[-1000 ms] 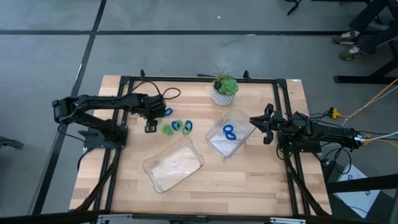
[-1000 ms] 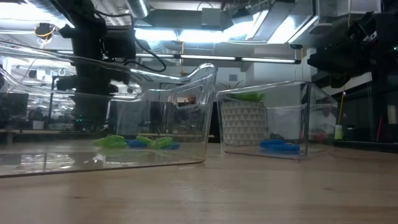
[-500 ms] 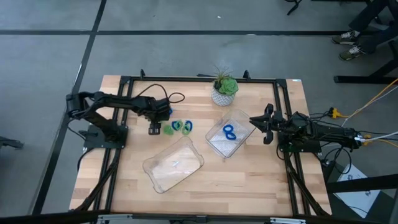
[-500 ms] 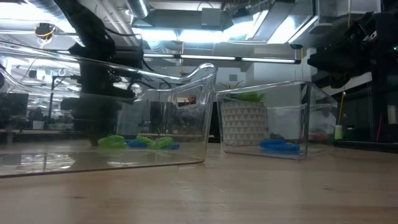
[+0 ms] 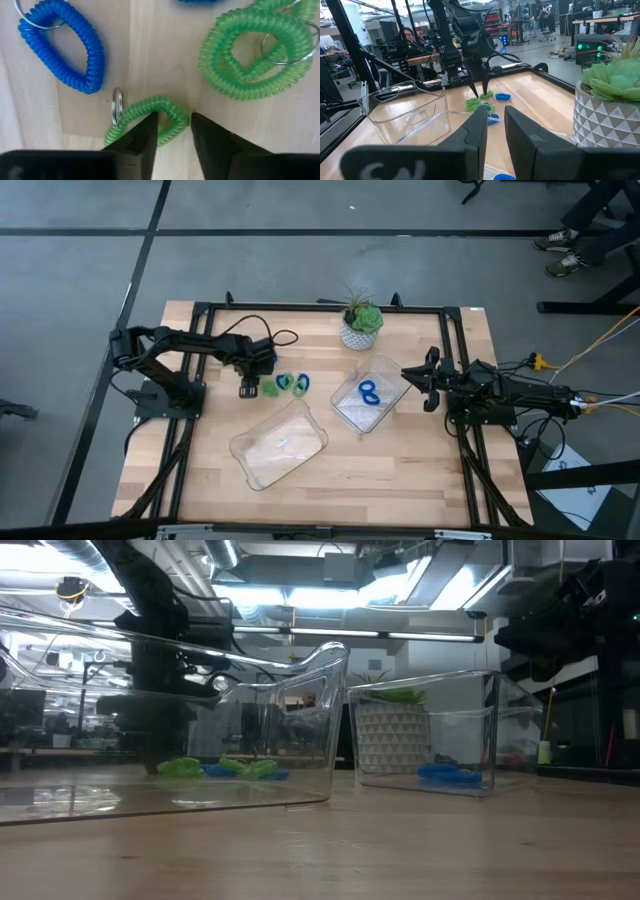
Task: Sort spring keychains
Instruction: Put the green spring keychain into the bottom transparent bin
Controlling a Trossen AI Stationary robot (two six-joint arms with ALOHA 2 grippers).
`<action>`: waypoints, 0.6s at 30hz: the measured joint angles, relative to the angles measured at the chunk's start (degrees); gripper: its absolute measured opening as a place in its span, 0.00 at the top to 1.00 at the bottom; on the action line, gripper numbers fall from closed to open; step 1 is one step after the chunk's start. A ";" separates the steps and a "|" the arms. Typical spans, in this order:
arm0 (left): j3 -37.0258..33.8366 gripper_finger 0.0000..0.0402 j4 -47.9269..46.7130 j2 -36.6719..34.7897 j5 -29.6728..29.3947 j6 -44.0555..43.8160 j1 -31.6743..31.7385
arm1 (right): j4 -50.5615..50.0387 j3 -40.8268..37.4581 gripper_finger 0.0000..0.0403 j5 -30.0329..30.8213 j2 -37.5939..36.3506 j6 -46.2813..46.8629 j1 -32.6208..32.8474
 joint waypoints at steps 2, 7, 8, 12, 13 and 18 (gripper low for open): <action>0.00 0.78 -0.10 0.00 0.17 0.00 -0.04 | 0.00 0.00 0.83 0.00 0.00 0.00 0.00; 0.00 0.92 -0.51 0.00 1.34 -0.13 -0.02 | 0.00 0.00 0.83 0.00 0.00 0.00 0.00; 0.00 0.94 -0.57 0.00 1.34 -0.24 -0.04 | 0.00 0.00 0.83 0.01 0.00 0.00 0.00; -0.06 0.97 -0.56 -0.22 1.34 -1.67 -0.02 | 0.00 0.00 0.83 0.02 0.00 0.00 0.00; -0.17 0.97 -0.48 -0.50 1.32 -2.08 -0.02 | 0.00 0.00 0.83 0.02 0.00 0.00 0.00; -0.66 0.98 -0.16 -4.46 0.76 -4.54 0.00 | 0.00 0.00 0.83 0.02 0.00 0.00 0.00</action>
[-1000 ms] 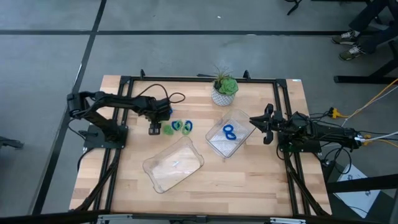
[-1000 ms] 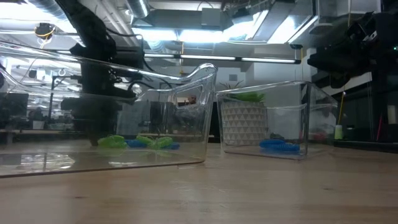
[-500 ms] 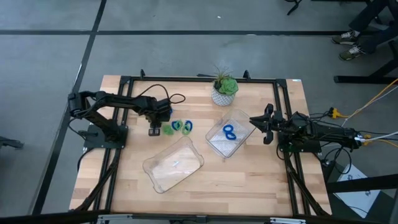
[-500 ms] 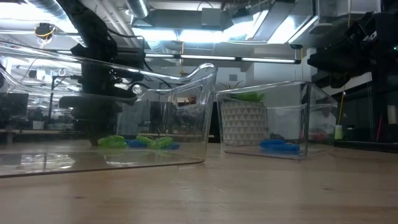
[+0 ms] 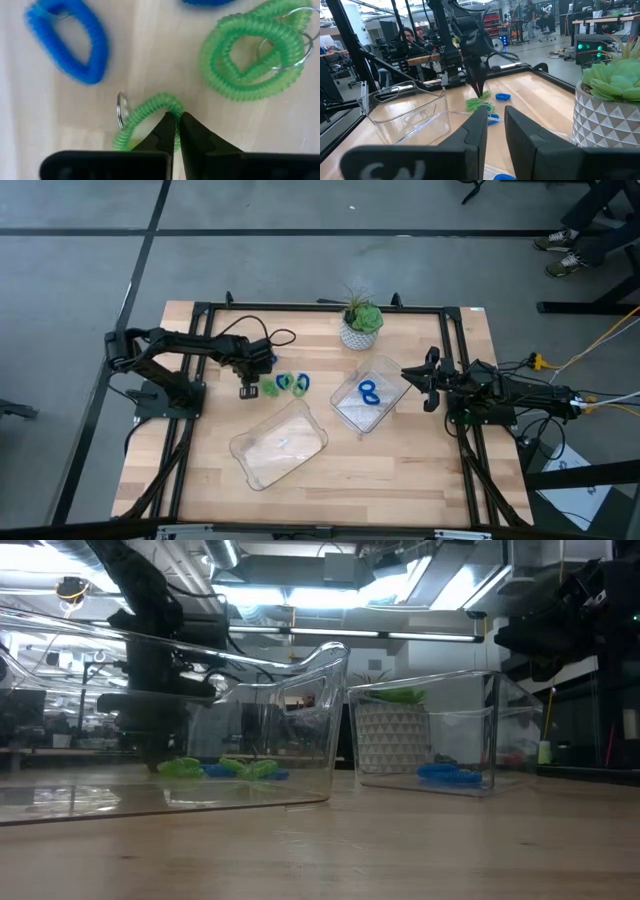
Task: Sort spring keychains
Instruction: Put the green spring keychain into the bottom transparent bin
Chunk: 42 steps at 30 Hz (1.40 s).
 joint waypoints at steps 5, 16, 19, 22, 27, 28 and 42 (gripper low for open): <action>0.15 0.98 -0.71 -5.97 0.08 -4.13 0.00 | 0.01 0.00 0.83 0.04 0.00 -0.01 0.00; 0.30 0.99 -0.10 -19.00 0.17 -17.31 0.00 | 0.00 0.00 0.83 0.07 0.00 -0.02 0.00; 0.32 0.99 1.53 -22.68 0.36 -21.34 0.00 | 0.00 0.00 0.83 0.09 0.00 -0.02 0.00; 0.32 0.99 3.72 -26.34 0.87 -25.14 0.00 | 0.01 0.00 0.83 0.11 0.00 -0.01 0.00; 0.35 0.99 10.44 -31.58 3.98 -29.02 0.00 | 0.00 0.00 0.83 0.13 0.00 -0.02 0.00; 0.37 0.99 12.01 -32.41 4.87 -29.49 0.00 | 0.00 0.00 0.83 0.13 0.02 -0.02 0.00; 0.46 0.99 35.19 -37.65 15.29 -36.15 -0.01 | 0.01 0.00 0.83 0.11 0.00 -0.02 0.01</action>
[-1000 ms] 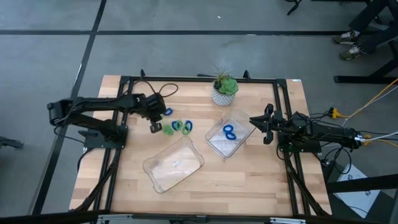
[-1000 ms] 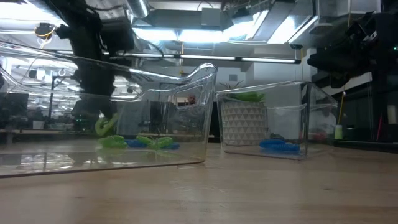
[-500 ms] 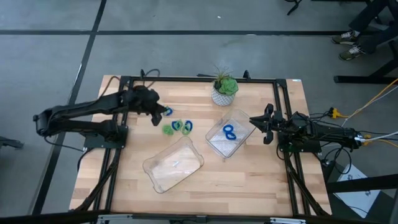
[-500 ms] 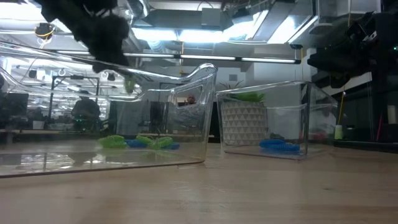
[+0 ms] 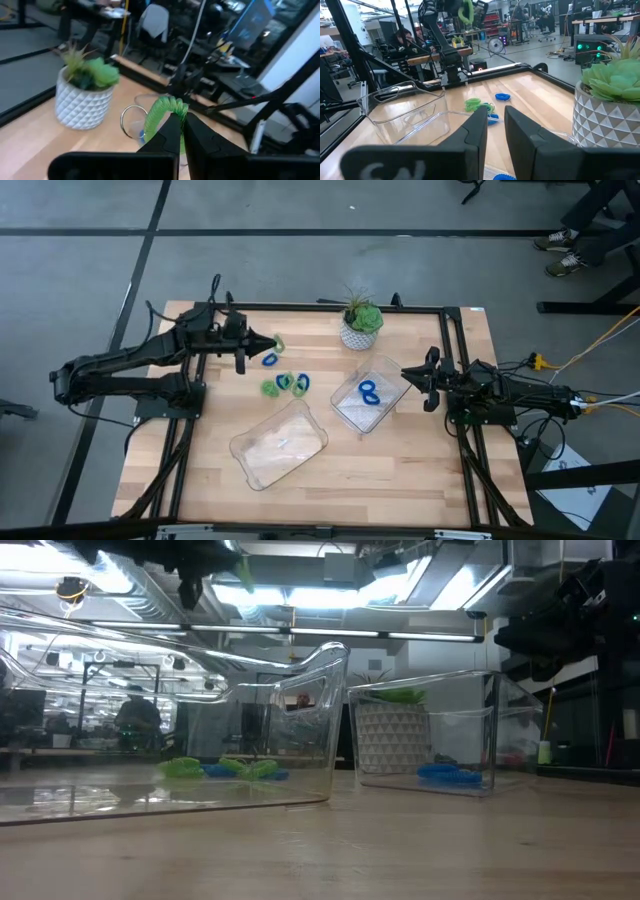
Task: Sort spring keychains
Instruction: Put the green spring keychain into the bottom transparent bin
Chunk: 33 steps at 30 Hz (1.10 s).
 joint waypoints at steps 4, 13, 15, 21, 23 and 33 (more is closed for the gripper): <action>0.00 0.99 2.53 0.18 0.24 -1.38 -1.28 | 0.00 0.00 0.83 0.00 0.00 0.00 0.00; 0.08 0.99 3.61 1.09 0.44 -1.09 -10.16 | 0.01 0.00 0.83 0.00 0.01 0.00 -0.01; 0.09 0.99 3.27 1.57 0.43 -1.39 -13.17 | -0.01 0.00 0.83 -0.01 0.01 0.00 -0.01; 0.09 0.99 3.89 3.80 -0.46 -4.70 -24.43 | 0.01 0.00 0.83 -0.02 0.02 0.00 -0.01; 0.09 0.99 4.69 4.69 -1.32 -5.90 -28.66 | 0.01 0.00 0.83 -0.02 0.02 0.00 -0.01; 0.09 0.99 4.55 10.38 -16.09 -9.49 -47.86 | 0.01 0.00 0.83 -0.02 0.02 0.00 0.00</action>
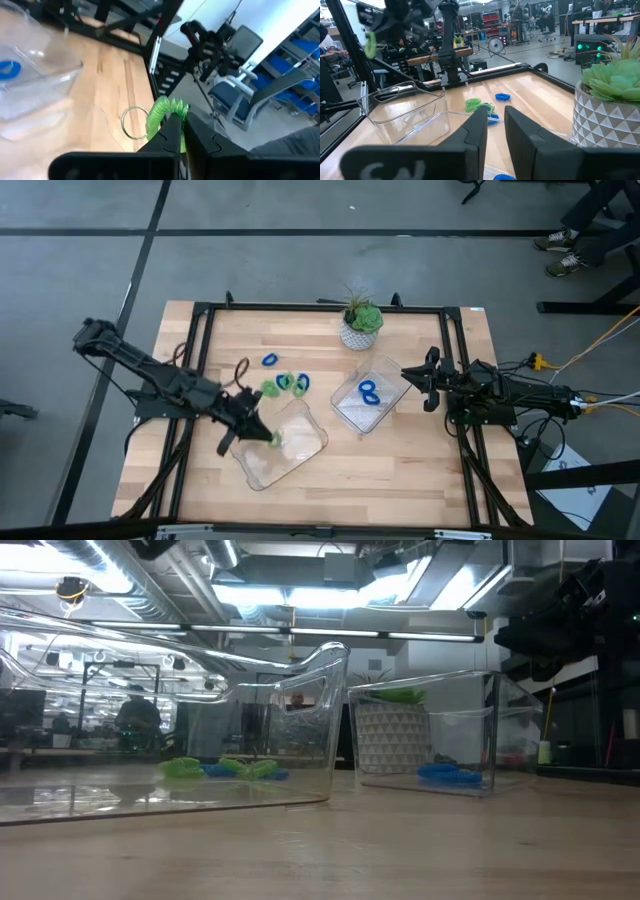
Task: Sort spring keychains
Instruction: Put the green spring keychain into the bottom transparent bin
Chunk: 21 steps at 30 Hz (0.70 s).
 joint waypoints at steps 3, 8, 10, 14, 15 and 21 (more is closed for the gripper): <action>0.00 0.99 0.00 2.29 -5.14 -2.17 -4.17 | 0.00 0.00 0.83 0.00 -0.02 0.00 0.00; 0.99 0.99 -0.50 6.26 -12.55 -6.66 -8.76 | 0.00 0.00 0.83 0.02 -0.02 0.00 -0.02; 1.89 0.99 -0.49 8.01 -15.41 -7.75 -10.07 | 0.00 0.00 0.83 0.00 0.00 0.00 0.01; 4.06 0.99 -4.23 11.66 -19.93 -11.24 -11.49 | 0.00 0.02 0.83 0.02 0.00 0.00 -0.01; 4.71 0.99 -5.90 12.62 -20.50 -12.16 -11.59 | 0.00 0.00 0.83 0.00 0.00 0.00 0.00; 10.02 0.99 -20.01 17.41 -20.86 -14.39 -11.45 | 0.00 0.00 0.83 0.02 0.00 0.00 0.01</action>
